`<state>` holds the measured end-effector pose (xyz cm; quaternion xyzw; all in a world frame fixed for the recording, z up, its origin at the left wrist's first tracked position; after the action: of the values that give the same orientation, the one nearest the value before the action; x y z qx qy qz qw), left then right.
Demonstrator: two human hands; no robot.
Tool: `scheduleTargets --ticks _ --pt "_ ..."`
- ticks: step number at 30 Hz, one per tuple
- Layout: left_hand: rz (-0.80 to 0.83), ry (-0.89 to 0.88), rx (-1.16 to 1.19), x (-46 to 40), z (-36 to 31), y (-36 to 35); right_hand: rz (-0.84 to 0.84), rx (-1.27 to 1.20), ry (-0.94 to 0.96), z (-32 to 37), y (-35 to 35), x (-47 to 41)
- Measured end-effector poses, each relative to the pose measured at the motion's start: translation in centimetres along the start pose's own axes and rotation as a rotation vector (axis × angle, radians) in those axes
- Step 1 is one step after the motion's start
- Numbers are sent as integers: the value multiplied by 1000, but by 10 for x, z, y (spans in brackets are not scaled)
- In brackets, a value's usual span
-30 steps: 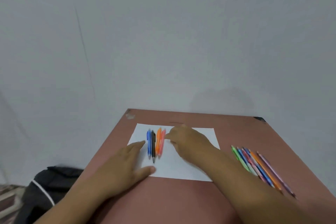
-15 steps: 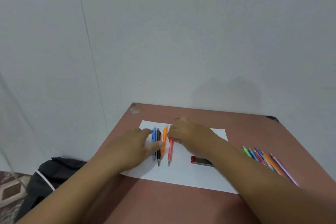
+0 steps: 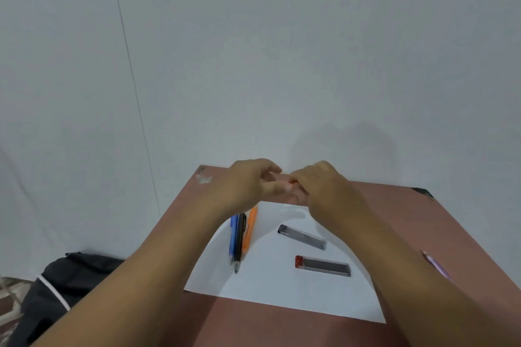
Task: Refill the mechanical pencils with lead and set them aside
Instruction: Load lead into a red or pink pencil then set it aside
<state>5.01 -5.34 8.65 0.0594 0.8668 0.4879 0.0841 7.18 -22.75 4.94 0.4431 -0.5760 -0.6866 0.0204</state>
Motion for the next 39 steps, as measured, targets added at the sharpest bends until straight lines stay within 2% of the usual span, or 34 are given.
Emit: scheduleTargets --ticks 3,5,8,13,20,22,24,27,31,39 --pt "-102 -128 -50 3 5 -3 -25 -192 -152 -2 3 4" --pt "-178 -226 -70 6 14 -8 -104 -500 -347 0 4 8" --pt "-235 -225 91 -1 45 -23 -187 -975 -673 4 -3 19" --pt "-255 -195 247 -8 69 -39 -244 -1257 -787 12 -7 22" --pt "-244 -190 305 -16 74 -45 -317 -1129 -861 -2 -13 29" --pt "-257 -166 330 -17 77 -43 -257 -940 -791 -11 -9 32" --pt "-254 -152 344 -16 79 -41 -150 -707 -642 -15 -10 33" --pt "-252 -152 337 -17 83 -41 21 -505 -551 -15 -18 33" --pt "-238 -129 351 -20 88 -44 141 -410 -532 -12 -20 31" --pt "-211 -128 348 -22 89 -46 219 -379 -467 -14 -32 33"
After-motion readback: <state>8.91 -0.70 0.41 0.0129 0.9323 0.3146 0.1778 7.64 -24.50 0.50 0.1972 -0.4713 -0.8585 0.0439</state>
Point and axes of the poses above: each hand's wrist, its own x-axis away from the middle knuckle, its own y-axis out of the back of the hand, z = x × y, the point moved 4 cm from there along -x, towards the middle knuckle, and after that the axes turned 4 degrees about y, right-handed, at the moved point
